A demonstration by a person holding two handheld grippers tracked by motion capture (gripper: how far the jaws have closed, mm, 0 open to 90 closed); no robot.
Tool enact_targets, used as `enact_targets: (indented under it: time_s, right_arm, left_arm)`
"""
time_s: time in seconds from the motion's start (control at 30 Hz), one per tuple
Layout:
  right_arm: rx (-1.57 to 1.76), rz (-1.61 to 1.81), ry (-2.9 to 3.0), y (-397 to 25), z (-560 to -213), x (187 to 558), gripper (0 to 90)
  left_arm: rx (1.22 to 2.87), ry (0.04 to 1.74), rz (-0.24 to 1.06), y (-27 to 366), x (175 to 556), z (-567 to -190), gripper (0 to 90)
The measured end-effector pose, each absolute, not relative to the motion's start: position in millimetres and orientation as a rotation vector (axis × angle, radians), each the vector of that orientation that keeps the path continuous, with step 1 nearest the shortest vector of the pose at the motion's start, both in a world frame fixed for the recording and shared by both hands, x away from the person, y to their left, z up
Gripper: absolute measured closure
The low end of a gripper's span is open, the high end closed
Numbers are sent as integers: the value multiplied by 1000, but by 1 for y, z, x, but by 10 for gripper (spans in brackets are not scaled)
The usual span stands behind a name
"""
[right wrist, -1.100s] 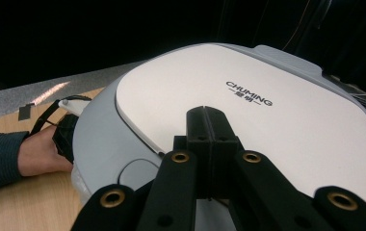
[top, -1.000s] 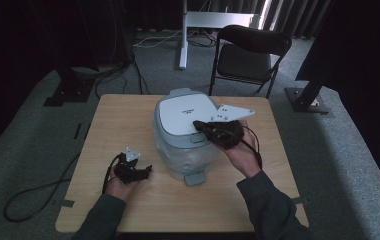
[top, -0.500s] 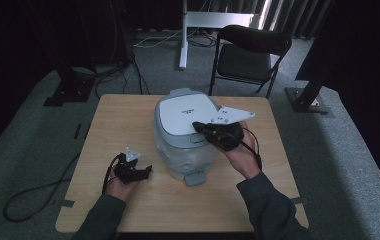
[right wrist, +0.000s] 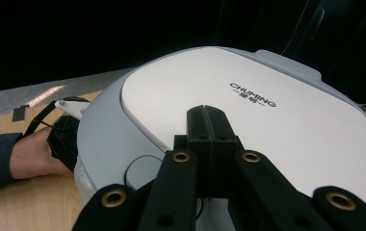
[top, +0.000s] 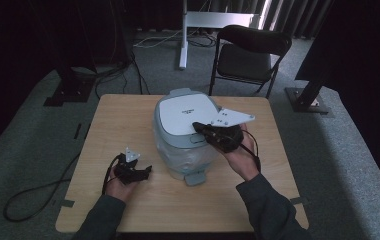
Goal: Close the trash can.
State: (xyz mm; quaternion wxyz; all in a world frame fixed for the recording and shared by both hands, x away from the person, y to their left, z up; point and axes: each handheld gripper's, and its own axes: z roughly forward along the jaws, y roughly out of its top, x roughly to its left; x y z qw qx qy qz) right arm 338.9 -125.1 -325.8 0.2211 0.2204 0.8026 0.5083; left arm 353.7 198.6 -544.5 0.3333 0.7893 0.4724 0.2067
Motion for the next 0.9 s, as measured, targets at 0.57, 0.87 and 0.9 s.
enact_targets:
  time_s: [0.57, 0.87, 0.9]
  right_arm:
    - [637, 1391, 2198, -122, -331, 335, 900]
    - [649, 1405, 2210, -126, -329, 338, 900]
    - [656, 1405, 2207, -126, -329, 338, 900]
  left_arm:
    - [2062, 1234, 540, 199, 353, -544, 233]
    - [2061, 1234, 540, 199, 354, -544, 233]
    - [2062, 1234, 540, 199, 354, -544, 233]
